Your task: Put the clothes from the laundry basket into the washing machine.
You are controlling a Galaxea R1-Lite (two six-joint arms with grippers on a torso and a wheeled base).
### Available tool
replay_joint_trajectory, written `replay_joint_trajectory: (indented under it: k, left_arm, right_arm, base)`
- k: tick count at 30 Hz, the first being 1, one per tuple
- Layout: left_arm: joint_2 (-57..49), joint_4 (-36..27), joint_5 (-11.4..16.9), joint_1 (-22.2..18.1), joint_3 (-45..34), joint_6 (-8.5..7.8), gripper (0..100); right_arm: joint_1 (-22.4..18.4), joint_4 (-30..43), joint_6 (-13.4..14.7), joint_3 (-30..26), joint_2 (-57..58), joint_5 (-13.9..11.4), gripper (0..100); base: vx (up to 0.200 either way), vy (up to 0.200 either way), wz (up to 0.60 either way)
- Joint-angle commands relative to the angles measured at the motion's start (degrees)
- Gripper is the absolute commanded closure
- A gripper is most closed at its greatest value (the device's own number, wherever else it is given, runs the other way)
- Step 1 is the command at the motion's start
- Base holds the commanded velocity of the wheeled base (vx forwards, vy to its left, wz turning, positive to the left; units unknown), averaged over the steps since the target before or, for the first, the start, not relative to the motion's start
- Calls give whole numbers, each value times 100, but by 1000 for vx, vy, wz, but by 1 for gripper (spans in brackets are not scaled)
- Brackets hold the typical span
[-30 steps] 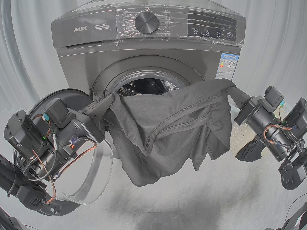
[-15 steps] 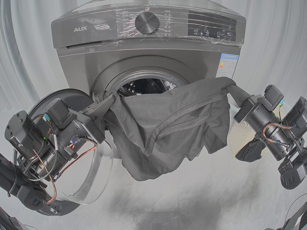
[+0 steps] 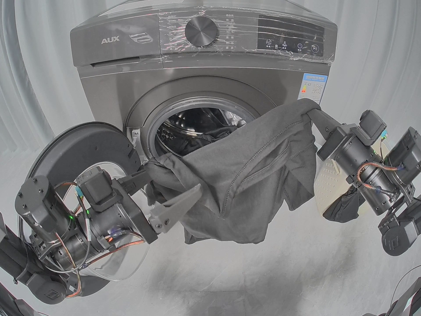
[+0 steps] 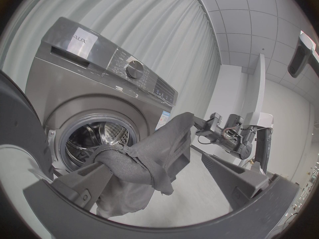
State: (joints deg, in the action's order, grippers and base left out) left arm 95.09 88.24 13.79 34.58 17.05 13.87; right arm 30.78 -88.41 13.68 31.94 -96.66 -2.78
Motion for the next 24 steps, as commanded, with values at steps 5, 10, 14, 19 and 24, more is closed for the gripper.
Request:
replay_joint_trajectory:
  k: [5,10,14,19,24]
  left_arm:
    - [45,36,71,198,-97,28,0]
    - [1,36,203,549,-378,1,0]
    - [1,36,608,628,-844,1,0]
    - [54,36,854,602,-1213,-34,0]
    - [1,36,862,593,-1196,-34,0]
  right_arm:
    - [33,78,-5,322,-301,23,100]
    - [-11,421,12,700,-371,41,100]
    - [7,456,12,823,-380,146,100]
    - [7,447,12,823,-442,199,100]
    - [7,456,12,849,-529,252,100]
  base:
    - [0,0,0]
    - [0,0,0]
    - [0,0,0]
    - [0,0,0]
    - [0,0,0]
